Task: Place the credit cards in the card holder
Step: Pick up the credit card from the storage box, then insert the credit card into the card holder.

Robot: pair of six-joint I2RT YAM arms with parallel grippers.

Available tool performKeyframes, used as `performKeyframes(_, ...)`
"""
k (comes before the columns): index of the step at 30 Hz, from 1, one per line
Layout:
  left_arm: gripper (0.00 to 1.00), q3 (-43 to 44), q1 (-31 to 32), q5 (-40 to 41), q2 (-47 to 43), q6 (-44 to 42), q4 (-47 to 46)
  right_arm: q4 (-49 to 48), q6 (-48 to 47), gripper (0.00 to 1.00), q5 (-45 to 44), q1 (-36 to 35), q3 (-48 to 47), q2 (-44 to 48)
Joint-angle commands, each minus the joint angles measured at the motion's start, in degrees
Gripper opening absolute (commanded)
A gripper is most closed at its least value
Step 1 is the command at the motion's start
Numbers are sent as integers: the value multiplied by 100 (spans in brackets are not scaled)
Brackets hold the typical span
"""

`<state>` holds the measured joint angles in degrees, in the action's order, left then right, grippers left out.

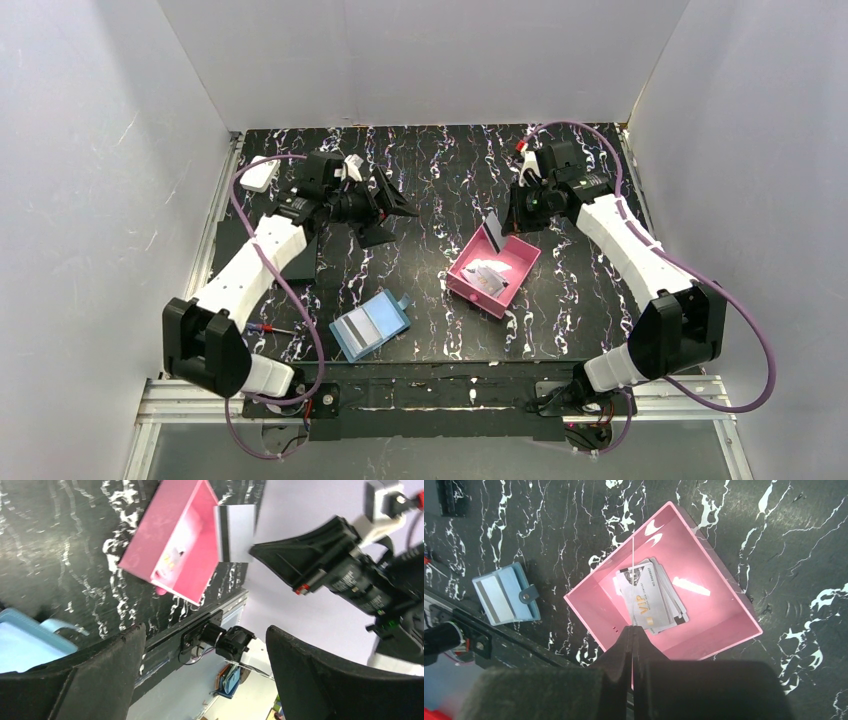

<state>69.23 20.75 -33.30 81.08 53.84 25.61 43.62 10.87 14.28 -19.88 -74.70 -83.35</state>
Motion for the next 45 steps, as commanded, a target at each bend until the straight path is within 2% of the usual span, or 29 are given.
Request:
performKeyframes(1, 88, -408, 249, -200, -474, 448, -1318, -249, 672, 1, 17, 48, -8, 362)
performKeyframes(6, 86, -1013, 716, -77, -494, 1169, -2828, -844, 997, 1, 247, 187, 756, 884)
performKeyframes(8, 85, -902, 938, 75, -252, 1073, -2894, -953, 1030, 1, 285, 242, 910, 996)
performKeyframes(12, 82, -925, 1210, 311, 182, 1284, -3659, -1031, 1031, 1, 343, 390, 880, 1077)
performKeyframes(15, 76, -872, 1347, 402, 514, 1526, -4323, -1124, 1218, 1, 610, 406, 774, 1138)
performKeyframes(19, 71, -763, 1414, 476, 747, 1455, -4589, -1232, 1527, 1, 861, 415, 581, 1252)
performKeyframes(24, 72, -905, 1435, 516, 678, 1502, -4750, -1481, 2039, 1, 1144, 412, 435, 1439)
performKeyframes(34, 73, -959, 1541, 122, 747, 1975, -5950, -2359, 2984, 1, 1855, 415, 527, 1707)
performKeyframes(39, 64, -1066, 1553, 8, 704, 2271, -6595, -2865, 3430, 1, 2107, 415, 693, 1766)
performKeyframes(45, 41, -1337, 1550, 97, 418, 2377, -6859, -3262, 3781, 1, 2294, 415, 771, 1869)
